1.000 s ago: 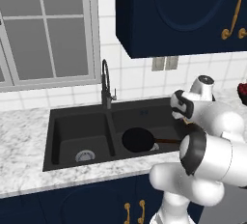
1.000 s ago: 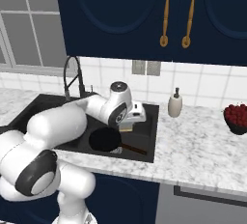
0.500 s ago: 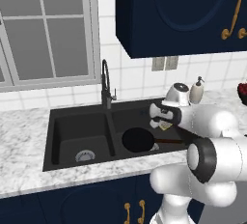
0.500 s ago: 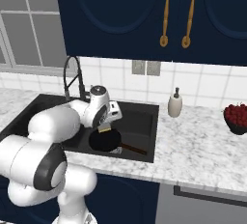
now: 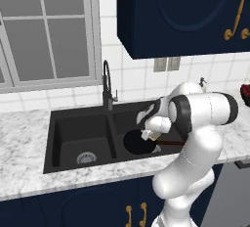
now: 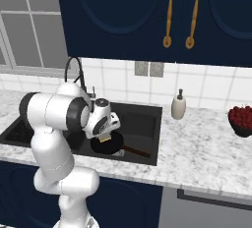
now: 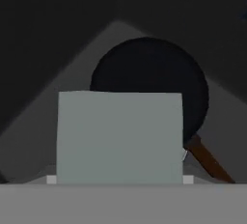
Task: Pick the pan and sponge and place them into the sink. Then turn on the water.
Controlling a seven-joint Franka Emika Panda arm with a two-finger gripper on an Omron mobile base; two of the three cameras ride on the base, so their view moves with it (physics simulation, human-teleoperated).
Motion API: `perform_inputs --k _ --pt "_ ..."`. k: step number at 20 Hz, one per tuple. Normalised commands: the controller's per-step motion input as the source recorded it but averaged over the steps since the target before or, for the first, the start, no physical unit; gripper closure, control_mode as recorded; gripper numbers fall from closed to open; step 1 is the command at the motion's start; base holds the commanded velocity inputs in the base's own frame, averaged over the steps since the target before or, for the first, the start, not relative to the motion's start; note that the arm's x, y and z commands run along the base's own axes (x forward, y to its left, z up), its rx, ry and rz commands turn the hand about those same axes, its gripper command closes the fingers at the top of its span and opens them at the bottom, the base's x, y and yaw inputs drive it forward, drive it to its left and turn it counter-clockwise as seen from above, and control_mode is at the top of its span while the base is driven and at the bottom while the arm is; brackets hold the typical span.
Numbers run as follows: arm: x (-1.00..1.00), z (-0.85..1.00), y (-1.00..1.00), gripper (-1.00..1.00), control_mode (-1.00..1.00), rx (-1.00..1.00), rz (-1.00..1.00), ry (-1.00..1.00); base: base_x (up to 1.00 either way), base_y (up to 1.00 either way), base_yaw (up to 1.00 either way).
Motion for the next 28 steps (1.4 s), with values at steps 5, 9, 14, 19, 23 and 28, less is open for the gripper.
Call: perform_inputs --k 5,9,14,19,23,28 --pt "0.68 -0.82 0.00 1.00 -1.00 0.00 0.07 -0.02 0.00 0.00 0.00" --pt "0.58 -0.79 0.00 1.00 -1.00 0.00 0.04 0.00 0.00 0.00 0.00" --pt "0.17 -0.47 0.00 1.00 -1.00 0.00 0.00 -0.04 0.00 0.00 0.00" --pt "0.10 -0.09 0.00 1.00 -1.00 0.00 0.00 -0.15 0.00 0.00 0.00" --pt "0.13 0.00 0.00 -1.00 -1.00 0.00 0.00 -0.17 0.00 0.00 0.00" --pt "0.10 0.00 0.00 -1.00 -1.00 0.00 0.00 -0.03 0.00 0.00 0.00"
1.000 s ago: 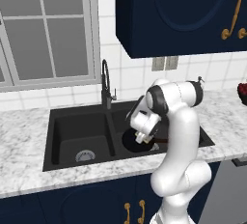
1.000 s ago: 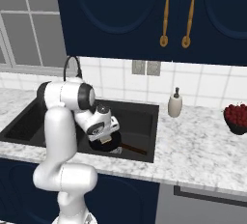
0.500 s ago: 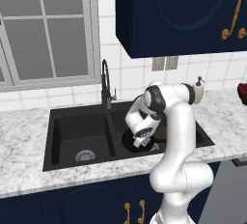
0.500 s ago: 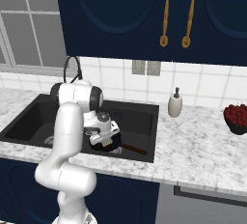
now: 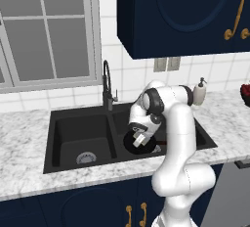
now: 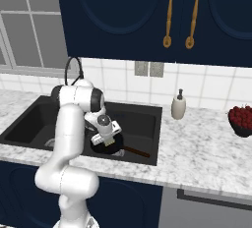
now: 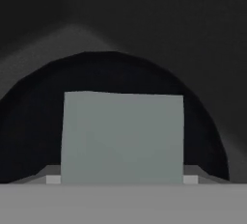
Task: Pick the pan and sponge and place them into the sink. Then turn on the water.
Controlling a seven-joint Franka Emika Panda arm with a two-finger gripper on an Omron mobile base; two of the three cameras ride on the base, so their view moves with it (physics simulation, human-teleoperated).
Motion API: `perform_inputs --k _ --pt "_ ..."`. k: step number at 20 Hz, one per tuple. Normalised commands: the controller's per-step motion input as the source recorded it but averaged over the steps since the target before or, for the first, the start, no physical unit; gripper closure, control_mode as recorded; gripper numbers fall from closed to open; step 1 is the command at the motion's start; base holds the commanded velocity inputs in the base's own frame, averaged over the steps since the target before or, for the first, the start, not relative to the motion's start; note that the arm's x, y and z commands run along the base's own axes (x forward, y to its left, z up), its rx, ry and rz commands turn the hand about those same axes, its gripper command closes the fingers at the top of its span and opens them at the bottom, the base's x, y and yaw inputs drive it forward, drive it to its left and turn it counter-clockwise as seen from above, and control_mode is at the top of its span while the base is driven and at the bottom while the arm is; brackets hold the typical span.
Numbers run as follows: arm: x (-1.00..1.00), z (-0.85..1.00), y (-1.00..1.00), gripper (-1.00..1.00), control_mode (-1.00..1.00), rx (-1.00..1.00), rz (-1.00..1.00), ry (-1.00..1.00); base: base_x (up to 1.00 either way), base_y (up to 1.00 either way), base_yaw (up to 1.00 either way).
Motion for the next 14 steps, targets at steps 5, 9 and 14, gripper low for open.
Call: perform_inputs --k 5,9,14 --pt "0.02 0.00 0.00 -1.00 -1.00 0.00 0.00 -0.06 0.00 0.00 0.00" --pt "-0.05 0.27 -0.16 -1.00 -1.00 0.06 0.00 -0.12 0.00 0.00 0.00" --pt "-0.33 0.64 -0.52 -1.00 -1.00 0.14 0.00 -0.07 0.00 0.00 0.00"
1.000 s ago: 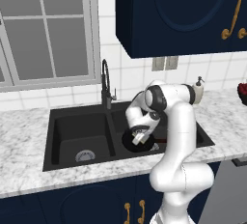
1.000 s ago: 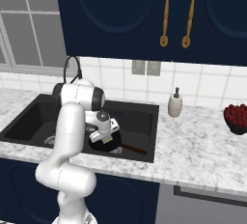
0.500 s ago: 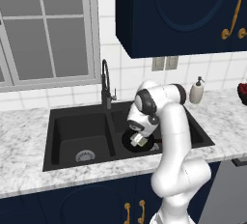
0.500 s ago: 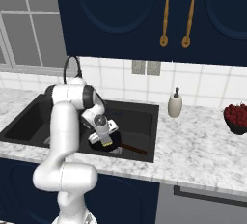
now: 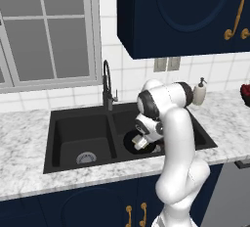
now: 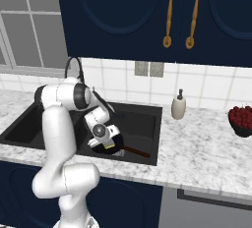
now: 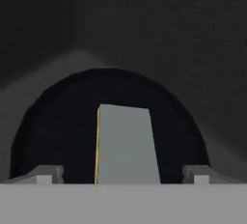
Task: Pick the pan and sponge and place them into the sink. Then turn on the water.
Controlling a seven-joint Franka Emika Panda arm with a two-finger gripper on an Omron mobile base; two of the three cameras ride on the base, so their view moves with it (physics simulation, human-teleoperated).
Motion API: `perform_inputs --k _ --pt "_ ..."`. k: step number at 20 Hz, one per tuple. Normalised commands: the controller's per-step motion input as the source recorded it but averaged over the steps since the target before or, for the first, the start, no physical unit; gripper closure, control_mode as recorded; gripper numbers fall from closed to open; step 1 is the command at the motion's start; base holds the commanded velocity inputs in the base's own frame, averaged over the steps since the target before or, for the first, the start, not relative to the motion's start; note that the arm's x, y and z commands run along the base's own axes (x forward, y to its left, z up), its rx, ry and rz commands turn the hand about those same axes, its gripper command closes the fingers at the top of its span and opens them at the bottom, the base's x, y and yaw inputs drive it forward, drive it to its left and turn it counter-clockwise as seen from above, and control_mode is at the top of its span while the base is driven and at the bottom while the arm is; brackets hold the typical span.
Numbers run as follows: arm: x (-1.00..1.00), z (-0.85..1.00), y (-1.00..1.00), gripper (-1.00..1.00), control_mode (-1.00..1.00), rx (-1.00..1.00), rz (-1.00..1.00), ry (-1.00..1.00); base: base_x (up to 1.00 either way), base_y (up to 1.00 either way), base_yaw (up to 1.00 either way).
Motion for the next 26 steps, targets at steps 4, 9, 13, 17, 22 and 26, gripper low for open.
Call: perform_inputs --k 4,9,13,17,22,26 --pt "-0.42 0.86 -0.64 -1.00 -1.00 0.17 0.01 -0.06 0.00 0.00 0.00" --pt "-0.29 0.91 -0.53 -1.00 -1.00 0.13 0.00 -0.05 0.00 0.00 0.00" --pt "-0.24 0.89 -0.34 -1.00 -1.00 0.08 0.00 -0.01 0.00 0.00 0.00" --pt "-0.09 1.00 -0.05 -1.00 -1.00 0.01 -0.02 0.00 0.00 0.00 0.00" --pt "-0.12 1.00 -0.03 -1.00 -1.00 0.00 0.00 0.00 0.00 0.00 0.00" --pt "-0.21 0.88 -0.09 -1.00 -1.00 0.06 0.00 0.00 0.00 0.00 0.00"
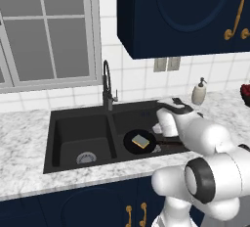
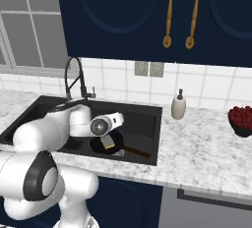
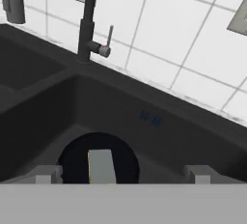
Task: Pick the pan and sponge and place them into the sink. Then turn on the water.
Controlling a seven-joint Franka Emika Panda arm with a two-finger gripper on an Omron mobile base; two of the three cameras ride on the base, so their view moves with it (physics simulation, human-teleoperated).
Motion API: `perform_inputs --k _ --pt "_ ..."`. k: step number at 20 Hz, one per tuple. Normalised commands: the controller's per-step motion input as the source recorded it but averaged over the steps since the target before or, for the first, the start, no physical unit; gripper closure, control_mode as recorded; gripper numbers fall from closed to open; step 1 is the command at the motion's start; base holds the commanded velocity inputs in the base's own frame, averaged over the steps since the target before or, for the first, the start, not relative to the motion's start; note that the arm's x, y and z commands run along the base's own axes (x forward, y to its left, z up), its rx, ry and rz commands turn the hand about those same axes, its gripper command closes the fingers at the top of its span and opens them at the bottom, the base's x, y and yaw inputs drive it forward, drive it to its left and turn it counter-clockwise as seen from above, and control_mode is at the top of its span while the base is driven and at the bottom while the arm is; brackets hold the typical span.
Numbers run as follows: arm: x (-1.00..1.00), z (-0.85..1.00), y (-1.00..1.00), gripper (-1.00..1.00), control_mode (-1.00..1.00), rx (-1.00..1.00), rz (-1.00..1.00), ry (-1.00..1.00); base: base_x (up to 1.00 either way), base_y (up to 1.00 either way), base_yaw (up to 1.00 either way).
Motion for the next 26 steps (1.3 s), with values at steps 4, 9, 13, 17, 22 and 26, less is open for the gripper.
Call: perform_inputs --k 4,9,13,17,22,26 --pt "-0.18 0.71 -0.07 -1.00 -1.00 0.11 0.00 0.01 0.00 0.00 0.00" --pt "-0.04 0.45 0.00 -1.00 -1.00 0.09 0.02 0.03 0.00 0.00 0.00" --pt "0.00 0.04 0.00 -1.00 -1.00 0.06 0.08 0.04 0.00 0.00 0.00" --pt "0.06 0.00 0.00 -1.00 -1.00 0.09 0.01 0.06 0.00 0.00 0.00" --pt "0.17 0.00 0.09 -1.00 -1.00 0.11 0.00 0.04 0.00 0.00 0.00" --pt "0.18 0.00 0.35 -1.00 -1.00 0.06 -0.04 0.00 0.00 0.00 0.00"
